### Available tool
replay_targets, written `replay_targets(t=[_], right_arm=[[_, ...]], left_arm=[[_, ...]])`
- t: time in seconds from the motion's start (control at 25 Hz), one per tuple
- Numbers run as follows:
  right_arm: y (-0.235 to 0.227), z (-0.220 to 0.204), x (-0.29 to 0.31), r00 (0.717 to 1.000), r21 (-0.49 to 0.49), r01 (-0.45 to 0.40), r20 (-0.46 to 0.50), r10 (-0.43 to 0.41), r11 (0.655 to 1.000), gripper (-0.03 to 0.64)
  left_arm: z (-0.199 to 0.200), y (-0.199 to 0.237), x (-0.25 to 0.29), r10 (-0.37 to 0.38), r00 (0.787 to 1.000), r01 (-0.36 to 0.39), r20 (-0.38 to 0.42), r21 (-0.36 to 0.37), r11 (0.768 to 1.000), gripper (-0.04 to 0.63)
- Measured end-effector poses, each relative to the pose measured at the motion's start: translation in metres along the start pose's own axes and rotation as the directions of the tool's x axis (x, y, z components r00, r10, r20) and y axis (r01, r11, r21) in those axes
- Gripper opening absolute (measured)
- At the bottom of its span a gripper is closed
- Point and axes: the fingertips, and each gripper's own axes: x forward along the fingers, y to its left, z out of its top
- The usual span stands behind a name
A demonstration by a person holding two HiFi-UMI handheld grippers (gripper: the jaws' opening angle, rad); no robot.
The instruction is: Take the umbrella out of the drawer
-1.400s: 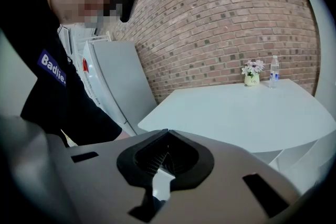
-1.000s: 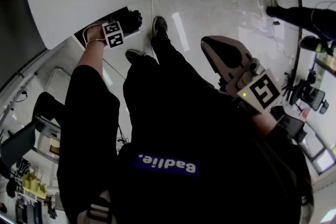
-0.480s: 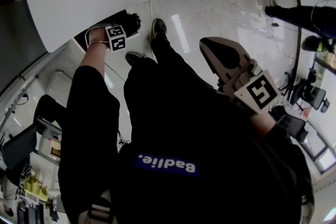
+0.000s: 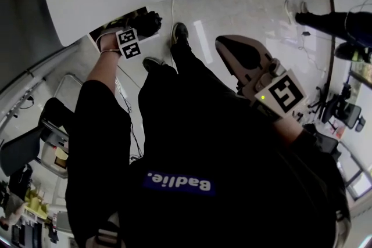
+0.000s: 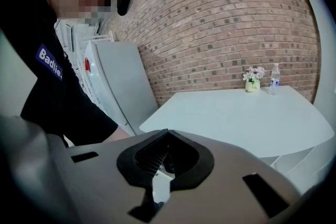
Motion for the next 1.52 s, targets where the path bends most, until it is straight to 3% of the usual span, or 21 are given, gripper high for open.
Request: replay_targets(t=[0.36, 0.48, 0.64, 0.84, 1.04, 1.36, 1.52], right_arm=[[0.039, 0.031, -0.002, 0.995, -0.047, -0.079, 0.061, 0.082, 0.996, 0.026], [0.058, 0.039, -0.004, 0.989, -0.068, -0.113, 0.083, 0.118, 0.991, 0.026], [0.078, 0.057, -0.013, 0.979, -0.102, -0.148, 0.124, 0.16, 0.984, 0.026], [0.096, 0.073, -0.013, 0.965, -0.139, -0.18, 0.169, 0.202, 0.974, 0.026], [0.119, 0.081, -0.013, 0.95, -0.184, -0.214, 0.188, 0.248, 0.959, 0.026], [0.151, 0.081, -0.003, 0.936, -0.216, -0.267, 0.172, 0.306, 0.939, 0.026], [0.161, 0.082, -0.003, 0.927, -0.235, -0.287, 0.177, 0.331, 0.929, 0.026]], left_arm=[[0.021, -0.006, -0.084, 0.112, 0.984, -0.092, 0.136, -0.148, 0.985, 0.236], [0.025, -0.013, -0.117, 0.168, 0.97, -0.124, 0.173, -0.237, 0.963, 0.236], [0.031, -0.018, -0.168, 0.25, 0.944, -0.162, 0.215, -0.36, 0.919, 0.236], [0.034, -0.017, -0.226, 0.371, 0.891, -0.204, 0.261, -0.499, 0.842, 0.236], [0.032, -0.027, -0.276, 0.458, 0.835, -0.192, 0.304, -0.619, 0.761, 0.236], [0.033, -0.031, -0.36, 0.57, 0.737, -0.184, 0.364, -0.703, 0.687, 0.236], [0.036, -0.029, -0.399, 0.621, 0.688, -0.149, 0.376, -0.764, 0.628, 0.236]])
